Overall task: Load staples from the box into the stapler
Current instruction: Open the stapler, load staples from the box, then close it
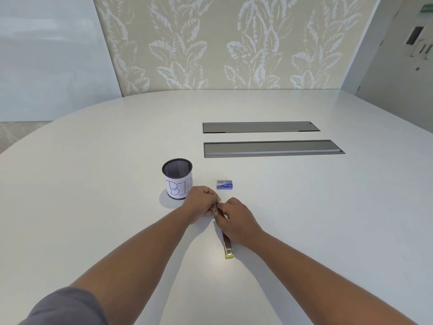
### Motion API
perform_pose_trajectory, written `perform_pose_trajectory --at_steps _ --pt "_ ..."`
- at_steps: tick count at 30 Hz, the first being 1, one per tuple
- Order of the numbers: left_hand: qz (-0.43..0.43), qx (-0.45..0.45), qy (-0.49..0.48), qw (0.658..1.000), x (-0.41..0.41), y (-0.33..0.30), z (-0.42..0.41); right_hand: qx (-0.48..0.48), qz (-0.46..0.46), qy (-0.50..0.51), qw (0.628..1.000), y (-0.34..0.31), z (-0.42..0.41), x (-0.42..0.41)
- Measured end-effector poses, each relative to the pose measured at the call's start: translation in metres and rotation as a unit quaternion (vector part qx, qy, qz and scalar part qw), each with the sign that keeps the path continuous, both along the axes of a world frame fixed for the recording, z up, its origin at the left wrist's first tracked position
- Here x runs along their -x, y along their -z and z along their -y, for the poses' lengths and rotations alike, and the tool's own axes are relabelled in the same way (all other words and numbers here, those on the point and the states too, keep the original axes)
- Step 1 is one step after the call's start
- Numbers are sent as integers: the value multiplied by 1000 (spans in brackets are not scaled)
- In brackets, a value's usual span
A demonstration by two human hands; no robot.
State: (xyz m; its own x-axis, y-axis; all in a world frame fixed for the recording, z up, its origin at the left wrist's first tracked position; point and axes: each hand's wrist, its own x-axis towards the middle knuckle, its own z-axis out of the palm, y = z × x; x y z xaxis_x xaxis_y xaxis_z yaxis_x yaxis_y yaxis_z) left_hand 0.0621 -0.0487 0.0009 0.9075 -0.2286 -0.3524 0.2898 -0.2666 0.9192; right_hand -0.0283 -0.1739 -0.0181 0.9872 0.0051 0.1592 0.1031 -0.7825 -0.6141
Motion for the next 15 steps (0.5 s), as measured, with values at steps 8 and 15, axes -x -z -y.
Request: perform_pose_trajectory --at_steps 8,15 --pt "10 25 10 1000 3 5 -4 -26 -24 50 998 -7 -1 3" --pt "34 6 47 998 10 5 -11 9 -76 79 994 -11 -2 11"
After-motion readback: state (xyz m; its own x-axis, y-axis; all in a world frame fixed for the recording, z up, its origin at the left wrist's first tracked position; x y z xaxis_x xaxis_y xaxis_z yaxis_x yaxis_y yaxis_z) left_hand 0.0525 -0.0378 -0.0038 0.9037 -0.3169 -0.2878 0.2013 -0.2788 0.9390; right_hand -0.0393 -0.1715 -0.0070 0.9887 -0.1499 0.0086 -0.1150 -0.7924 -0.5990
